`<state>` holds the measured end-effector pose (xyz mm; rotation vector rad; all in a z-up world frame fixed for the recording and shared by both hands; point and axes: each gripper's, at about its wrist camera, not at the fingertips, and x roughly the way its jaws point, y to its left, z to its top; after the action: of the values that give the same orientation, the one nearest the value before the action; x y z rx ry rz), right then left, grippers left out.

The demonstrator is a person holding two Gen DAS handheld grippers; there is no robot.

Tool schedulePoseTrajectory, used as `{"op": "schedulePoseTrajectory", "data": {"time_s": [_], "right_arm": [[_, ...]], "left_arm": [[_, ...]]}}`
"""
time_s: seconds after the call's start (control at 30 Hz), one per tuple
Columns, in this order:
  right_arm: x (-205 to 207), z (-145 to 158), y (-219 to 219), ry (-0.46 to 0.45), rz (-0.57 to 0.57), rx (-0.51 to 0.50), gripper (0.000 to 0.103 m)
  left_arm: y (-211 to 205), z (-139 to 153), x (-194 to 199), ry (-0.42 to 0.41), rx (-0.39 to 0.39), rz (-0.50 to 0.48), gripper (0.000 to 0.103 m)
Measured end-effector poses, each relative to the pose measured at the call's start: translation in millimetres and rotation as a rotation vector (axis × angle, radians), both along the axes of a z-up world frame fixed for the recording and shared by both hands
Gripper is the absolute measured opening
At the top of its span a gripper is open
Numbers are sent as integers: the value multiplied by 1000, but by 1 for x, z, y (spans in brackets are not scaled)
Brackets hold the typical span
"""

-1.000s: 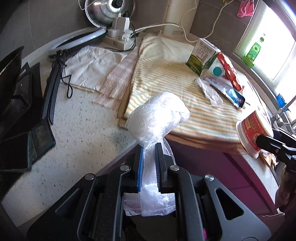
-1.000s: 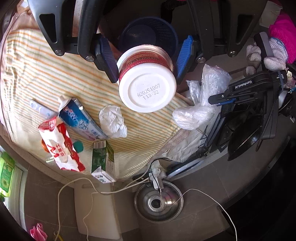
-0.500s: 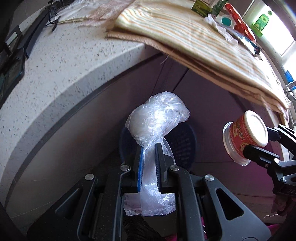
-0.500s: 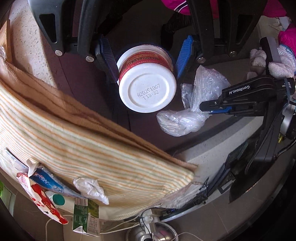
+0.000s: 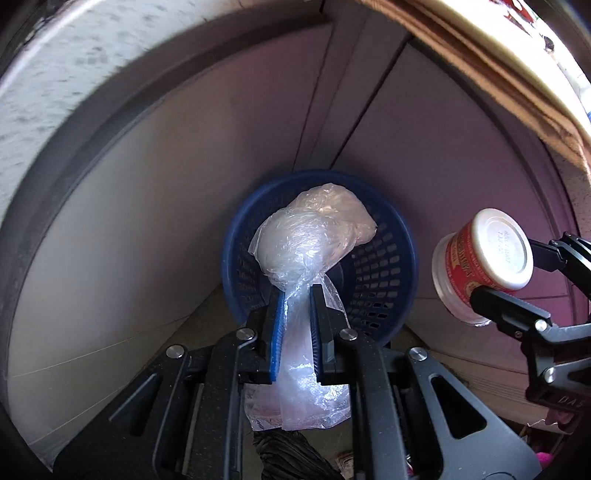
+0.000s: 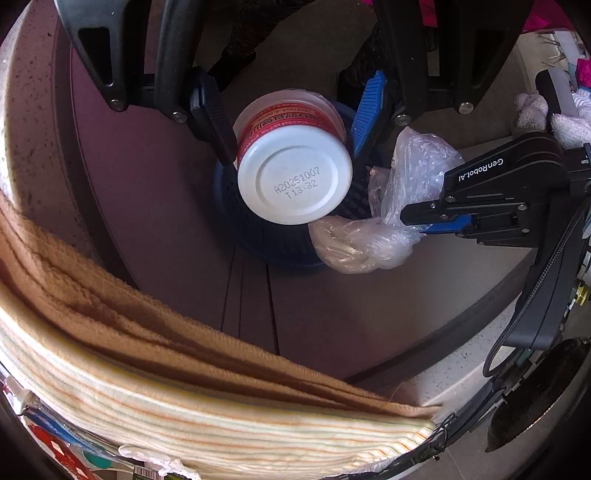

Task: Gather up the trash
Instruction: 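Carry the bag with the left tool while the right tool carries the cup over the blue basket, then open both tools to drop the bag and cup into the basket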

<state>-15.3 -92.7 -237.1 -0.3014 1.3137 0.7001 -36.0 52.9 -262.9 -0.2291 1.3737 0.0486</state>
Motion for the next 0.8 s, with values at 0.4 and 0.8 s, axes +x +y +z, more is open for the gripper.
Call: {"op": "schedulePoseTrajectory", "data": {"time_s": [0.4,0.8], "right_arm": [[9,-11,5,-5,-14,-13,65],[14,4,3,-13,-29,11,69]], "left_arm": [[10,-3,12,-9,27,-4,36],[12,-2,11,-20,36,3,36]]}}
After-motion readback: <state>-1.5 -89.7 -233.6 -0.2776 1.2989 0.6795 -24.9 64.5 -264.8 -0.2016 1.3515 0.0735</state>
